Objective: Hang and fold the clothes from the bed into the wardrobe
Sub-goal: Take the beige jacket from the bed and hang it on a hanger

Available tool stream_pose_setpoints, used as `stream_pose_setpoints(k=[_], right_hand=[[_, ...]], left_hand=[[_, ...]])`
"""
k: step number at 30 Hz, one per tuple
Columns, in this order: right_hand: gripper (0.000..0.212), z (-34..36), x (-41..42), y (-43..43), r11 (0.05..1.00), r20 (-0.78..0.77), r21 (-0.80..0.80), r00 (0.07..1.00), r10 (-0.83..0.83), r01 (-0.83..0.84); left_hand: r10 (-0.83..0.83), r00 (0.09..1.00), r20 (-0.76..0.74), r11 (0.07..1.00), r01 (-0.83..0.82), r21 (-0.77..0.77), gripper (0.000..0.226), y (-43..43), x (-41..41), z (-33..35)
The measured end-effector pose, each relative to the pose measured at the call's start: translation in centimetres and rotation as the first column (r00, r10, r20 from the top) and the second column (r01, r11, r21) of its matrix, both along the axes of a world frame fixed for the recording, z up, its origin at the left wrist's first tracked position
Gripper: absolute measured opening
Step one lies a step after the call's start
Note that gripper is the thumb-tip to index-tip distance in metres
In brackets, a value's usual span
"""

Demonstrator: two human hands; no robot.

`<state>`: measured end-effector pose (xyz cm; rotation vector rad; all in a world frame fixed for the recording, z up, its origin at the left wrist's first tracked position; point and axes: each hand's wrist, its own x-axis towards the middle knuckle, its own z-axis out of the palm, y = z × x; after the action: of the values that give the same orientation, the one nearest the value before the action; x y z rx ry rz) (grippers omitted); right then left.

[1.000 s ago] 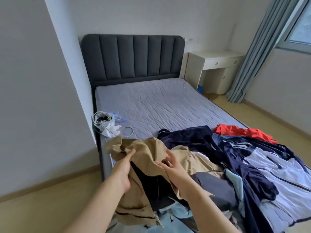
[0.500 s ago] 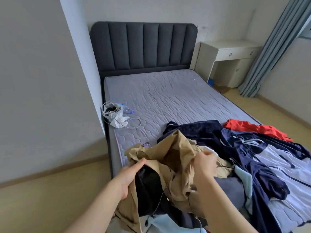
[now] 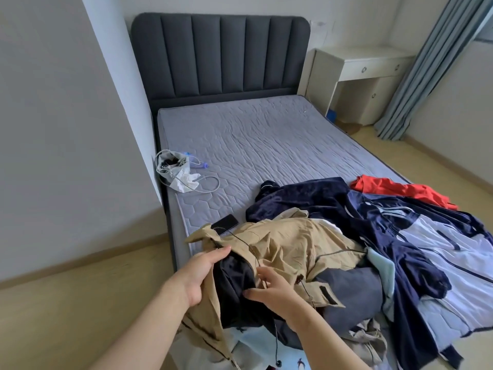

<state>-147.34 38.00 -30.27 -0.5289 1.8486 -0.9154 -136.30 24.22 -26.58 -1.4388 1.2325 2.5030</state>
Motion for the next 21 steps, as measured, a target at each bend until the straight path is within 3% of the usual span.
stream_pose_setpoints(k=[3, 4, 6, 8, 11, 15, 17, 19, 21], right_hand=[[0.062, 0.1, -0.2, -0.4, 0.998, -0.078, 0.048, 0.996, 0.048, -0.044], [0.048, 0.2, -0.2, -0.8, 0.995, -0.159, 0.069, 0.984, 0.08, -0.069], [0.012, 0.8, -0.2, -1.5, 0.994, -0.336, 0.104, 0.939, 0.076, -0.042], [0.017, 1.5, -0.4, -1.9, 0.997, -0.426, 0.058, 0.905, -0.013, 0.042], [0.024, 2.4, -0.2, -2.5, 0.995, -0.48, -0.057, 0.872, -0.094, 0.077], [0.017, 2.8, 0.7, -3.3, 0.99, -0.659, -0.104, 0.738, -0.143, 0.098], [0.021, 3.2, 1.3, -3.5, 0.992, -0.767, -0.082, 0.629, -0.124, 0.095], [0.022, 3.6, 1.8, -3.8, 0.994, -0.802, -0.08, 0.588, -0.11, 0.077], [0.019, 3.9, 2.0, -4.1, 0.995, -0.778, -0.084, 0.621, -0.093, 0.045]], left_hand=[[-0.007, 0.994, -0.106, 1.0, 0.008, 0.005, 0.044, -0.9, 0.6, 0.5], [0.016, 0.993, -0.118, 0.999, -0.022, -0.047, 0.04, -1.2, 0.7, 0.6], [0.081, 0.996, -0.043, 0.952, -0.09, -0.292, 0.026, -1.8, 0.9, 0.8], [0.109, 0.992, 0.068, 0.842, -0.056, -0.536, 0.016, -2.4, 1.1, 0.8], [0.096, 0.971, 0.221, 0.663, 0.103, -0.741, 0.021, -3.4, 1.7, 0.9], [0.062, 0.877, 0.477, 0.276, 0.444, -0.853, 0.026, -4.1, 2.6, 1.2], [0.11, 0.844, 0.524, 0.155, 0.507, -0.848, 0.019, -4.4, 3.0, 1.2], [0.142, 0.848, 0.51, 0.154, 0.49, -0.858, 0.014, -4.7, 3.5, 1.1], [0.151, 0.905, 0.397, 0.298, 0.341, -0.892, 0.015, -4.9, 3.8, 1.1]])
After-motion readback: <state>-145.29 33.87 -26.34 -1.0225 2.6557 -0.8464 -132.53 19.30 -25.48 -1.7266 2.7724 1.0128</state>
